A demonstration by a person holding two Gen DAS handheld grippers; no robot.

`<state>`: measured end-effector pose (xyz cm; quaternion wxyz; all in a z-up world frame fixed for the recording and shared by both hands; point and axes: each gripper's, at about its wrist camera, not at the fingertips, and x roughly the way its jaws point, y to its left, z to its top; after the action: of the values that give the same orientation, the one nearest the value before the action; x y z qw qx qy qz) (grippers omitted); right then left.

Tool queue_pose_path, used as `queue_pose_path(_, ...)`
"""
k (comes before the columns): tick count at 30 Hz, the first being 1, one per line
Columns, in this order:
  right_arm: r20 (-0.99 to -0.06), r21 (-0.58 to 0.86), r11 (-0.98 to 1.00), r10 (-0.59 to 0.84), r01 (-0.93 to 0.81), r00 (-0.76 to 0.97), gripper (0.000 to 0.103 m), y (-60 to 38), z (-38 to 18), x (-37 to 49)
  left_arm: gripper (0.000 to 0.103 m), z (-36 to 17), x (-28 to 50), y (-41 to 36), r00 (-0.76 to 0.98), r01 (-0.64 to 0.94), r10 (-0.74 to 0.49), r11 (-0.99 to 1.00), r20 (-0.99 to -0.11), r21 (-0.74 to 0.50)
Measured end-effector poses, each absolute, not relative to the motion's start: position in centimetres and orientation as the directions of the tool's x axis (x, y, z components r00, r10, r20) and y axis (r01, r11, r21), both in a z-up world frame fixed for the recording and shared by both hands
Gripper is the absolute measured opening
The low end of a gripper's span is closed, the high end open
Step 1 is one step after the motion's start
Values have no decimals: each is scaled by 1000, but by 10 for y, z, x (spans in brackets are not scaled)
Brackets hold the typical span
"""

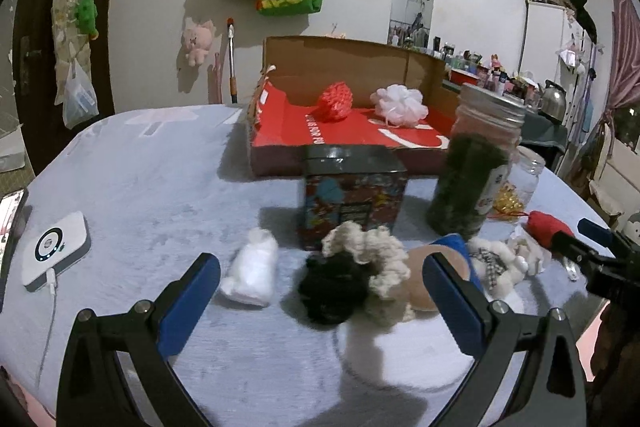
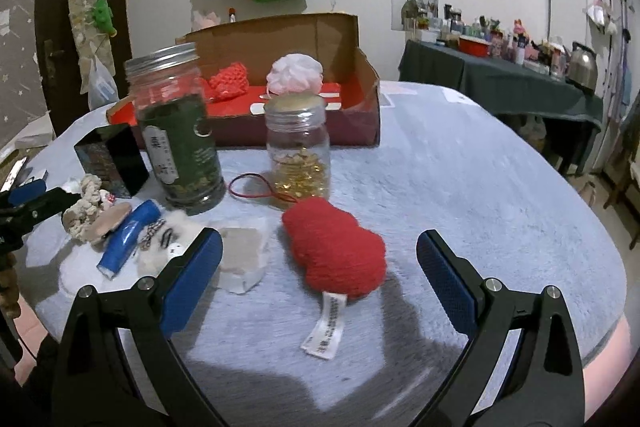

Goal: Organize soft objects
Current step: 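Move both tools back toward the remaining items on the blanket, then grasp the white cloth with the left tool while the right tool grasps the red fuzzy sponge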

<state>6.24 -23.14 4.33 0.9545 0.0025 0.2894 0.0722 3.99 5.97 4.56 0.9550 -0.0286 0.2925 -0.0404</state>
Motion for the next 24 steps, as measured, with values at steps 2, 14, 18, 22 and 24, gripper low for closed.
queue_pose_path(2,-562,65,988,153,-140,813,99,-237,42,66,103,45,41,63,818,71,-103,994,-566,-79)
queue_pose_path(14,-581,142,980,195,-138,790,99,-255,41,78,101,56,49,97,817,50,-65,998,-573,-41)
queue_pose_path(18,-584,149,979,201,-139,787,99,-257,42,80,92,50,59,109,796,35,-53,999,-602,-42)
queue_pose_path(22,-603,135,979,203,-152,772,99,-256,39,86,73,36,72,116,759,33,-67,997,-647,-65)
queue_pose_path(24,-615,140,975,221,-171,757,93,-254,35,89,51,29,78,115,731,52,-90,996,-676,-77)
